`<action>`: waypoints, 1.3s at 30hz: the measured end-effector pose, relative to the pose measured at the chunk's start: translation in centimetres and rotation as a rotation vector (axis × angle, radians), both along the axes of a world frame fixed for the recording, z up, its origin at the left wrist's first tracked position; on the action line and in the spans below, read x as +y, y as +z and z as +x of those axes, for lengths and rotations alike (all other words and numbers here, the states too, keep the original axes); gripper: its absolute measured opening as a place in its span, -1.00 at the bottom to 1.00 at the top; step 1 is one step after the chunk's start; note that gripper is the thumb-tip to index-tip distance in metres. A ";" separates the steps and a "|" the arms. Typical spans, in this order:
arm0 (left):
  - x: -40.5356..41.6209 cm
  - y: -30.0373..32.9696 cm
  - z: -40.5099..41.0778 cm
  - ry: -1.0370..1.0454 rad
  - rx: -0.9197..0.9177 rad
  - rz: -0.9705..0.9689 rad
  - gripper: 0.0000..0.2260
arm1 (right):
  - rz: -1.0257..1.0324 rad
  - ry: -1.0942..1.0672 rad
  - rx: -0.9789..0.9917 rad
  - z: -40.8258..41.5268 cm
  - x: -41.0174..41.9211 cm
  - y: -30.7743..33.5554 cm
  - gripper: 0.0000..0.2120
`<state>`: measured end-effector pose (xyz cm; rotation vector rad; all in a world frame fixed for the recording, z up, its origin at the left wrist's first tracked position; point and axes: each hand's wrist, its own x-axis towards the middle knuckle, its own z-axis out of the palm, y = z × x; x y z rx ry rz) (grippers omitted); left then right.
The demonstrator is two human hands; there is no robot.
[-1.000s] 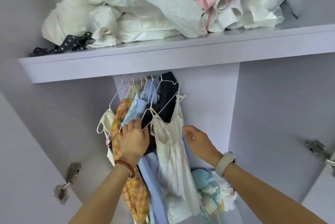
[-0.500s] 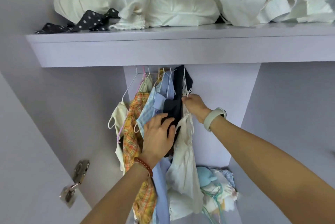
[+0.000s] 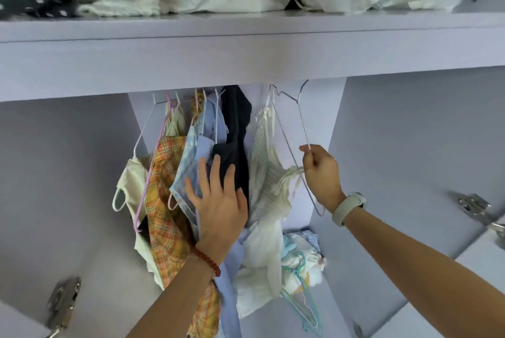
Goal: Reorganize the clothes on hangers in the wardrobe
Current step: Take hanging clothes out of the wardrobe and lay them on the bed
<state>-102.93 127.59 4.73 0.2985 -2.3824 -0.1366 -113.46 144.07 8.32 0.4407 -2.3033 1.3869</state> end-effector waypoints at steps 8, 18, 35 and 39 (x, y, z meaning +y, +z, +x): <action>7.4 -0.4 -3.0 -0.445 -0.009 0.227 -0.55 | 0.422 -0.210 0.118 8.1 15.0 -6.9 -0.66; 23.7 -1.8 -4.0 -1.084 -0.012 0.015 -0.69 | 0.800 -0.540 0.209 25.1 32.2 -6.2 -0.76; 54.6 0.9 20.5 -1.592 -0.315 0.261 -0.87 | 0.704 -1.474 0.154 54.7 55.4 -5.4 -0.57; 60.7 -0.3 25.7 -1.720 -0.403 0.233 -0.87 | 0.695 -1.613 0.030 62.4 56.8 -6.2 -0.65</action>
